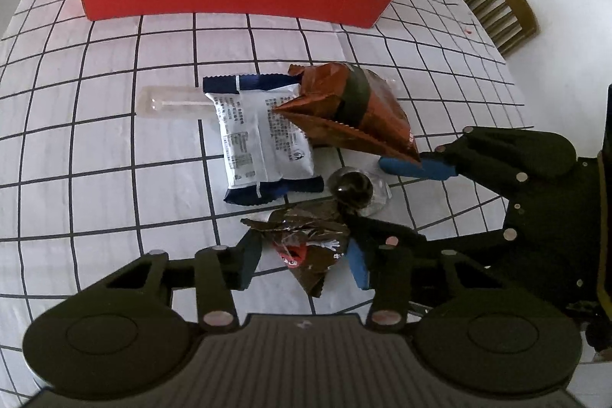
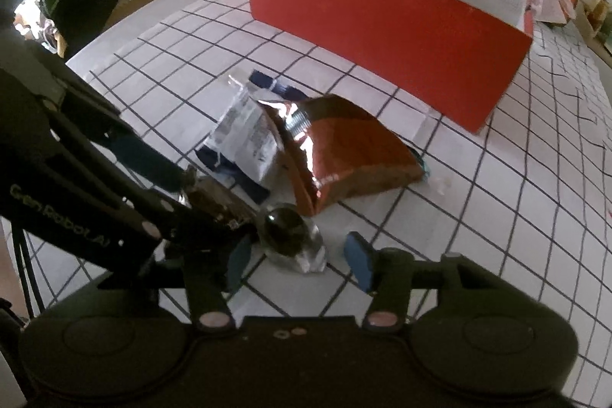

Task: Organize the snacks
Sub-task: 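Grasp the dark red-printed wrapper with left tool while right tool grasps round silver candy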

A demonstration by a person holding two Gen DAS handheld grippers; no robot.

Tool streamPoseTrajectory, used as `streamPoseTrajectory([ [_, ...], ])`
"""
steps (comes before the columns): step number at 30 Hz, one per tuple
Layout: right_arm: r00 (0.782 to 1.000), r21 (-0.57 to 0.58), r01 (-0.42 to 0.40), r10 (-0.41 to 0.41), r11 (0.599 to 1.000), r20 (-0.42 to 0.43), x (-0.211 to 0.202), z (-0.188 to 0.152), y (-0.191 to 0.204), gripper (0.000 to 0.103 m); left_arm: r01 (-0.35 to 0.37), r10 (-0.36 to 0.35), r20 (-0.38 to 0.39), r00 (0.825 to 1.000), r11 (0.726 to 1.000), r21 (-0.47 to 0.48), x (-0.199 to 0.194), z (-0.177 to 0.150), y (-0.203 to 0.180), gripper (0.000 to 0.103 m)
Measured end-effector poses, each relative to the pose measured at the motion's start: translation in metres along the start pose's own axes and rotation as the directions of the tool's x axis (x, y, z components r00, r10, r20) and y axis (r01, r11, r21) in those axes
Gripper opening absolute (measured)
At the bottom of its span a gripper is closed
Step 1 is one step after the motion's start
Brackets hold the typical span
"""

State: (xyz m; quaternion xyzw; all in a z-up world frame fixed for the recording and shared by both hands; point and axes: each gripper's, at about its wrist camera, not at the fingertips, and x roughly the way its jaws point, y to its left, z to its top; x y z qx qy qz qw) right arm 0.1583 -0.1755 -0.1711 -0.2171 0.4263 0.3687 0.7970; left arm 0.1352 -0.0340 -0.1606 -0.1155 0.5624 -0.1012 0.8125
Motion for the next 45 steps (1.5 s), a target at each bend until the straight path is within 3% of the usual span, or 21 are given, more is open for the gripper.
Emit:
streamPoseTrajectory([
  [5, 1.0, 0.005, -0.013, 0.013, 1.0, 0.01, 0.0, 0.001, 0.002, 0.033, 0.009, -0.009, 0.001, 1.0, 1.0, -0.006, -0.001, -0.002, 0.004, 0.037],
  [9, 1.0, 0.039, -0.006, 0.006, 0.999, 0.02, -0.003, -0.003, 0.002, 0.031, 0.012, -0.012, 0.007, 1.0, 1.0, -0.01, -0.003, -0.005, 0.005, 0.035],
  [19, 0.998, 0.193, 0.05, -0.057, 0.98, 0.027, -0.021, -0.026, -0.001, 0.03, 0.018, -0.018, 0.028, 0.999, 1.0, -0.008, -0.01, -0.014, 0.009, 0.024],
  [29, 0.994, 0.313, 0.079, -0.1, 0.946, 0.052, -0.049, -0.042, 0.005, 0.03, 0.019, -0.018, 0.083, 0.996, 1.0, -0.018, -0.031, -0.027, 0.015, 0.021],
  [40, 0.979, 0.37, 0.083, -0.145, 0.925, 0.143, -0.088, -0.027, 0.015, 0.03, -0.004, 0.004, 0.196, 0.981, 1.0, -0.001, -0.078, -0.028, 0.015, 0.021],
  [45, 0.964, 0.371, 0.098, -0.181, 0.923, 0.195, -0.108, -0.008, 0.016, 0.03, -0.019, 0.015, 0.267, 0.964, 1.0, 0.014, -0.104, -0.017, 0.014, 0.021],
])
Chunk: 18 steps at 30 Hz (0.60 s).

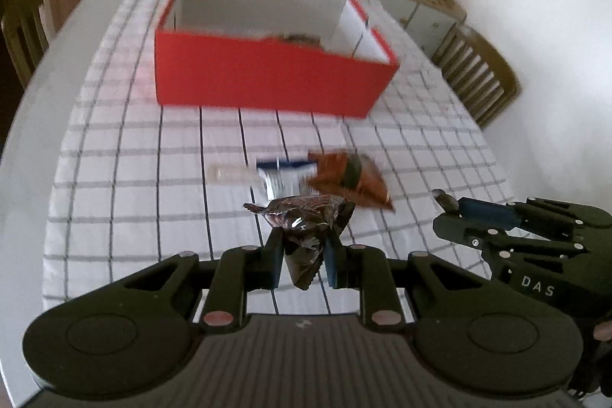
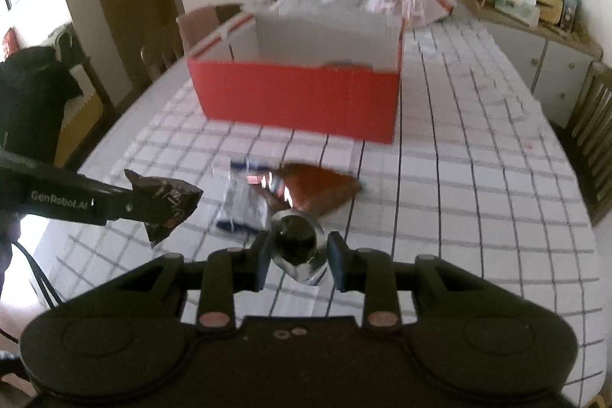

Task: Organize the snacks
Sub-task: 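Carry both snacks over the red box and open both tools to drop them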

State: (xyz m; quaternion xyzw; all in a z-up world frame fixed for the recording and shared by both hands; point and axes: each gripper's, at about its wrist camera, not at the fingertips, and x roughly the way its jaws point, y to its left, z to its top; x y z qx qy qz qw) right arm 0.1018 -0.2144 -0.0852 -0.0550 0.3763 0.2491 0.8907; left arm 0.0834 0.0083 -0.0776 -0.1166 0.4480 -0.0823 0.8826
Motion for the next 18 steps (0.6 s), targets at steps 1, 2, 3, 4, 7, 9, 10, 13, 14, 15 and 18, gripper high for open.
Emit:
streamPoseTrajectory([
  [1, 1.0, -0.003, 0.002, -0.002, 1.0, 0.014, -0.003, 0.005, 0.001, 0.03, -0.004, 0.004, 0.013, 1.0, 1.0, 0.007, -0.004, 0.003, -0.001, 0.021],
  [2, 1.0, -0.006, 0.004, -0.004, 1.0, 0.027, -0.006, 0.01, 0.002, 0.03, -0.009, 0.009, 0.027, 1.0, 1.0, 0.015, -0.008, 0.008, -0.003, 0.021],
  [3, 0.999, -0.007, 0.006, -0.006, 1.0, 0.039, -0.008, 0.016, 0.003, 0.03, -0.014, 0.013, 0.041, 0.999, 1.0, 0.022, -0.012, 0.012, -0.003, 0.021],
  [4, 0.999, -0.01, 0.01, -0.009, 1.0, 0.052, -0.011, 0.022, 0.004, 0.03, -0.021, 0.019, 0.055, 0.998, 0.999, 0.028, -0.016, 0.017, -0.004, 0.021],
  [7, 0.997, -0.016, 0.022, -0.02, 1.0, 0.08, -0.014, 0.038, 0.005, 0.03, -0.036, 0.032, 0.094, 0.995, 0.999, 0.041, -0.025, 0.031, -0.005, 0.021],
  [9, 0.995, -0.019, 0.03, -0.028, 0.999, 0.098, -0.014, 0.049, 0.004, 0.03, -0.045, 0.039, 0.118, 0.992, 0.998, 0.047, -0.03, 0.042, -0.005, 0.021],
  [10, 0.994, -0.02, 0.034, -0.032, 0.999, 0.105, -0.014, 0.054, 0.004, 0.03, -0.049, 0.042, 0.127, 0.991, 0.998, 0.05, -0.032, 0.045, -0.005, 0.021],
  [13, 0.992, -0.021, 0.043, -0.04, 0.999, 0.123, -0.009, 0.071, 0.001, 0.03, -0.066, 0.057, 0.151, 0.987, 0.996, 0.059, -0.034, 0.062, -0.005, 0.021],
  [14, 0.991, -0.019, 0.043, -0.041, 0.999, 0.125, -0.007, 0.077, 0.001, 0.03, -0.071, 0.061, 0.159, 0.985, 0.996, 0.06, -0.033, 0.068, -0.005, 0.021],
  [15, 0.991, -0.015, 0.04, -0.038, 0.999, 0.126, -0.004, 0.084, -0.001, 0.03, -0.075, 0.065, 0.163, 0.984, 0.995, 0.06, -0.033, 0.074, -0.005, 0.021],
  [18, 0.991, -0.005, 0.04, -0.039, 0.999, 0.132, 0.007, 0.101, -0.008, 0.03, -0.095, 0.082, 0.173, 0.981, 0.994, 0.063, -0.027, 0.092, -0.003, 0.021],
])
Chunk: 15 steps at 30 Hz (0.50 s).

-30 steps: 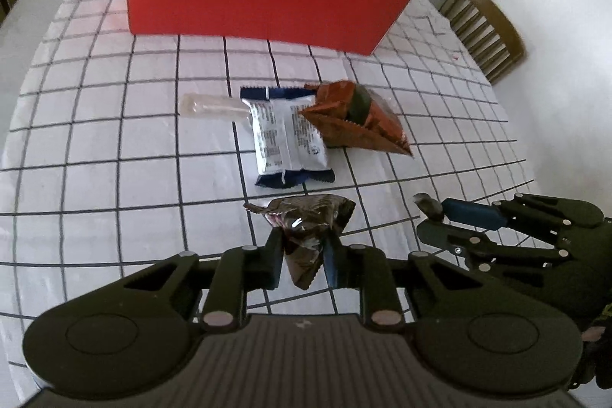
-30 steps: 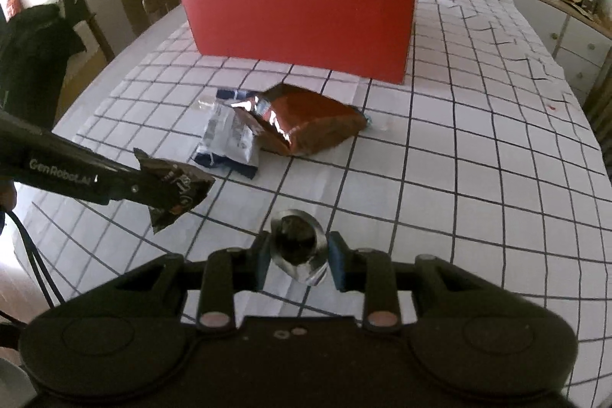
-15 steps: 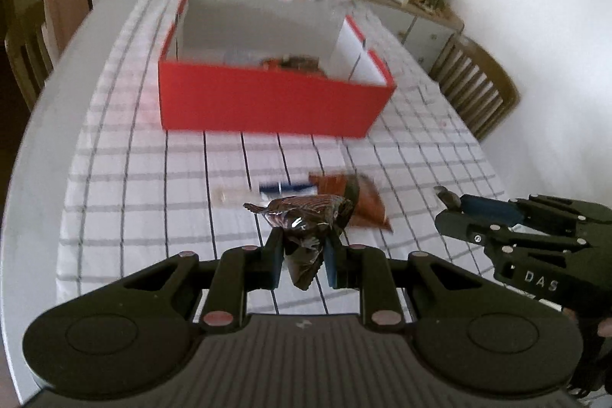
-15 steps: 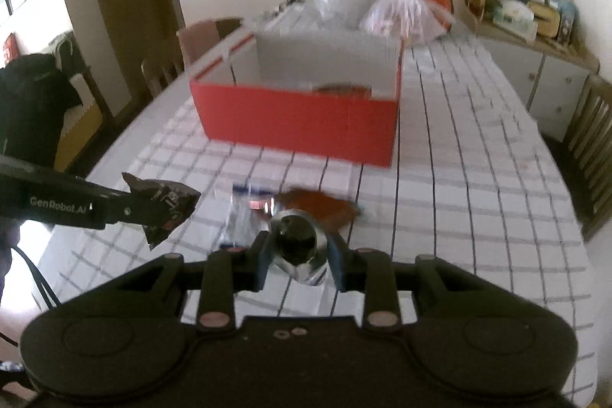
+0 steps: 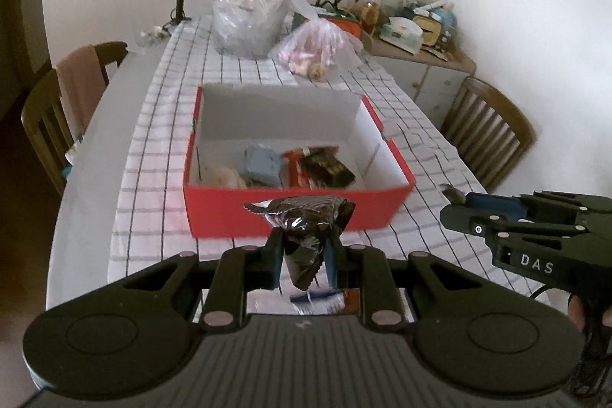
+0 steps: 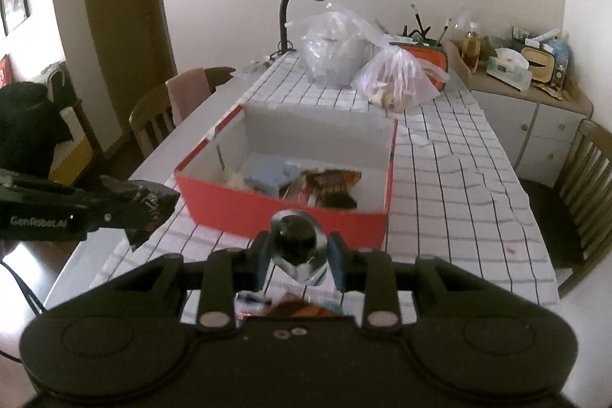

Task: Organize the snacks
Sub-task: 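Carry both snacks over the red box and open both tools to drop them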

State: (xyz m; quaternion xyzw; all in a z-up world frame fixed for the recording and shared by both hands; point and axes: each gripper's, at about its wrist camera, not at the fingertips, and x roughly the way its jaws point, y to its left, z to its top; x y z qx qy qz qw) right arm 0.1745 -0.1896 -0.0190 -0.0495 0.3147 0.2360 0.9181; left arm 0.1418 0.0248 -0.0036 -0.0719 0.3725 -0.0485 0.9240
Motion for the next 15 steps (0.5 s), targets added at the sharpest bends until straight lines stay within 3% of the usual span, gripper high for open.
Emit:
streamPoseTrajectory([
  [15, 0.999, 0.014, 0.019, -0.019, 1.0, -0.034, 0.081, 0.062, -0.025, 0.031, -0.098, 0.098, -0.025, 0.995, 0.995, 0.009, 0.064, 0.069, 0.02, 0.021],
])
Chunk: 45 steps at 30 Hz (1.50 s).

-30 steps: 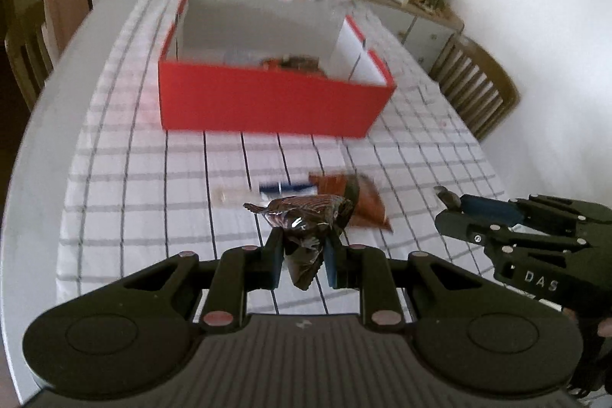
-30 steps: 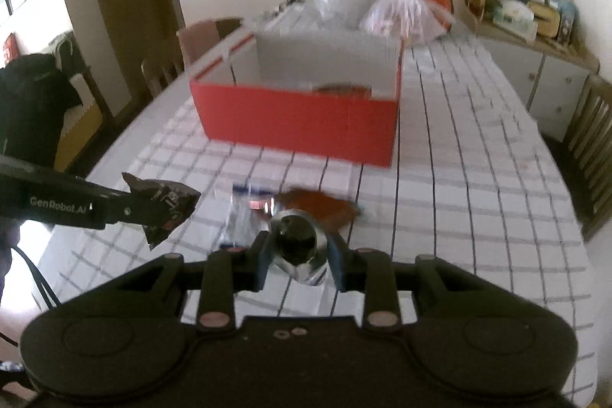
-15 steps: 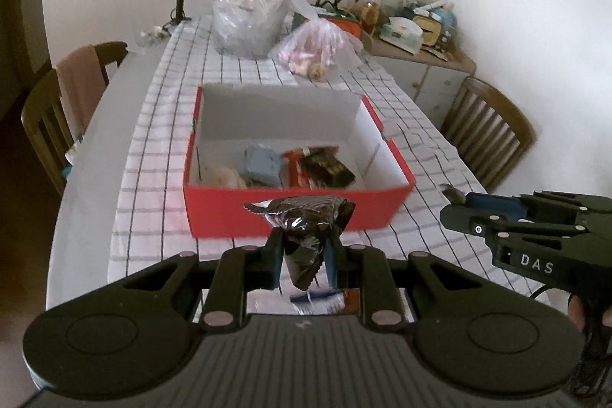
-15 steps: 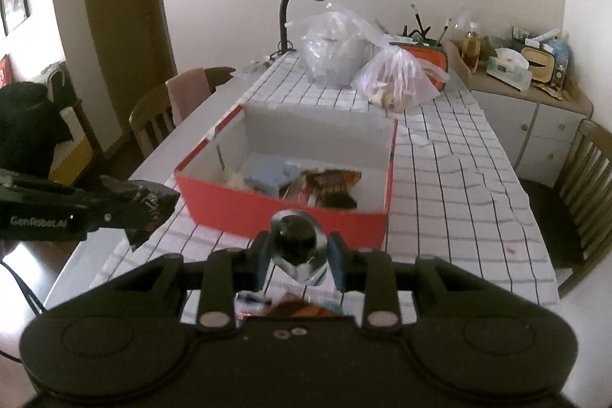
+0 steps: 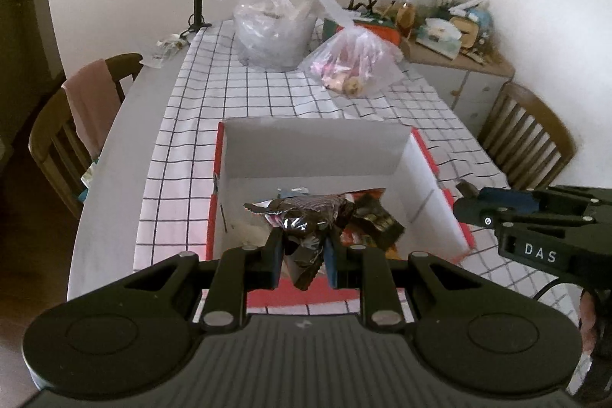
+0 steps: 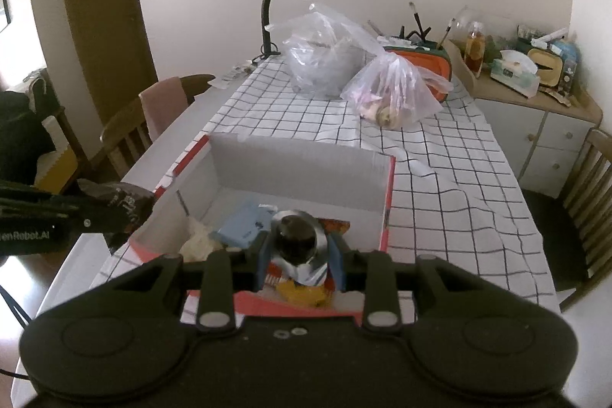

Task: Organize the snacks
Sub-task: 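Carry both snacks over the red box and open both tools to drop them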

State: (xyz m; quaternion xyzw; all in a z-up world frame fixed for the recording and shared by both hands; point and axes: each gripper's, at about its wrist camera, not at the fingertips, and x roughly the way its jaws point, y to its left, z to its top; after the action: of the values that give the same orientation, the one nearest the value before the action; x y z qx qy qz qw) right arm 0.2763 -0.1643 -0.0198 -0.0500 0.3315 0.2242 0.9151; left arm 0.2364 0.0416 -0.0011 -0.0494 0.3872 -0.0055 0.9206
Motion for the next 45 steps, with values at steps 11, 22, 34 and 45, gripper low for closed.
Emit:
streamPoseTrajectory([
  [11, 0.996, -0.001, 0.016, -0.016, 1.0, -0.091, 0.067, 0.014, -0.009, 0.031, -0.065, 0.065, -0.089, 0.994, 0.998, 0.006, 0.063, 0.025, 0.012, 0.021],
  [22, 0.982, -0.033, 0.001, -0.008, 0.999, -0.189, 0.121, 0.013, -0.009, 0.031, -0.081, 0.082, -0.199, 0.976, 0.997, 0.012, 0.117, 0.029, 0.019, 0.021],
  [34, 0.969, -0.054, -0.011, -0.003, 0.998, -0.248, 0.144, 0.002, -0.008, 0.032, -0.076, 0.084, -0.272, 0.959, 0.996, 0.04, 0.147, 0.021, 0.016, 0.021],
  [45, 0.968, -0.057, -0.018, 0.003, 0.998, -0.249, 0.139, 0.001, -0.005, 0.044, -0.06, 0.064, -0.257, 0.964, 0.998, 0.023, 0.137, 0.021, 0.014, 0.022],
])
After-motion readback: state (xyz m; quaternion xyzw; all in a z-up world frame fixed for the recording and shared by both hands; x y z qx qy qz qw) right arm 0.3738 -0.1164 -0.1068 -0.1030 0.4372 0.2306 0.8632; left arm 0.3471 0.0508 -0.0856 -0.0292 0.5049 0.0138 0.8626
